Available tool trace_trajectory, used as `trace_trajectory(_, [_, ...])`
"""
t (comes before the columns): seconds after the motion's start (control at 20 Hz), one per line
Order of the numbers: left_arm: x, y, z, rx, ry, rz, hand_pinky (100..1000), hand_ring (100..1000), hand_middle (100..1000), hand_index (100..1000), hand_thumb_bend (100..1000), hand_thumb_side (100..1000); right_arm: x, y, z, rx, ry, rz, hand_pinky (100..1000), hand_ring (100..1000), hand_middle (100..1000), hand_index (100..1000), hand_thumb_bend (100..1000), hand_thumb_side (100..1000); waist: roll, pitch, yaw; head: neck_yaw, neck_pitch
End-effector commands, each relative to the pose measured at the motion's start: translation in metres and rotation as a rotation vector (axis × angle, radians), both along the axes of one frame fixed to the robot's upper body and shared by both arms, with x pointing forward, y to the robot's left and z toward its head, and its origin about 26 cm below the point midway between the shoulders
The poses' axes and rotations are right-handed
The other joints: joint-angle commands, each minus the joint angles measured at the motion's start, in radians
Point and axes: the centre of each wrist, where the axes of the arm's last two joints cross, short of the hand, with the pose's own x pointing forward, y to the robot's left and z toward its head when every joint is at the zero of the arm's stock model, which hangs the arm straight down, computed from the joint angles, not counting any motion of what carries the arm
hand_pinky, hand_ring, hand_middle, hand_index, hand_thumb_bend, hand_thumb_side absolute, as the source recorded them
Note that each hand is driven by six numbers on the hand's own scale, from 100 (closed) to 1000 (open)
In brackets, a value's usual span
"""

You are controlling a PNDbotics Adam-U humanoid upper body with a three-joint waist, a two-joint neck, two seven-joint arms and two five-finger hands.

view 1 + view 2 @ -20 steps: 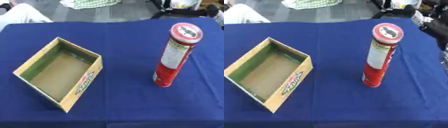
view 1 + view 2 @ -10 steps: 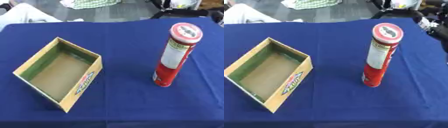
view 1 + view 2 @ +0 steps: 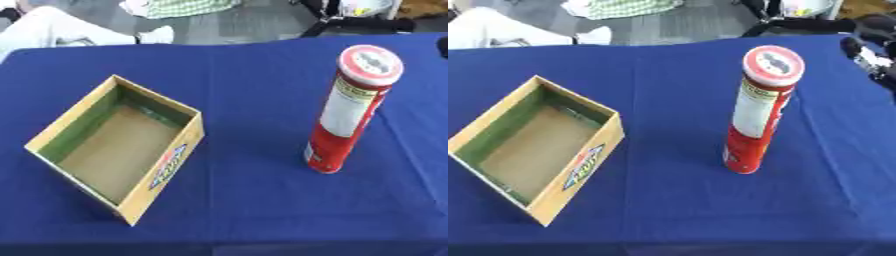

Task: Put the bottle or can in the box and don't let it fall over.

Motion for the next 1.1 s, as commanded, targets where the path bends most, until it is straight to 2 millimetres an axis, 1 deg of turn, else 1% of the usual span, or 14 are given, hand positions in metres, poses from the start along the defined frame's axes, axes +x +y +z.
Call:
trace_trajectory(0.05, [0.0,0.007,0.013,0.043,-0.03,0.01,702,992,912,855,509,883,-0.002,-0.008,0.01,-0.045,-0.004,0.02,826,933,1000,810,556,366,-0.001,-0.012,-0.002,0.006,0.006])
trace_trajectory(0.45, [-0.001,0.007,0.013,0.042,-0.029,0.011,702,993,912,855,509,883,-0.005,-0.013,-0.002,-0.053,0.002,0.094,835,947,1000,823,585,326,0.0,-0.013,-0.003,0.014,0.006])
trace_trajectory(0.75, [-0.001,0.007,0.012,0.041,-0.028,0.011,702,993,912,855,508,884,-0.007,-0.014,-0.009,-0.095,0.032,0.182,844,968,1000,835,580,314,0.001,-0.012,-0.004,0.012,0.006])
trace_trajectory(1.1, [0.0,0.007,0.013,0.043,-0.03,0.008,702,994,912,855,508,884,-0.008,-0.016,-0.017,-0.124,0.064,0.264,852,981,1000,845,580,277,0.002,-0.012,-0.004,0.01,0.006])
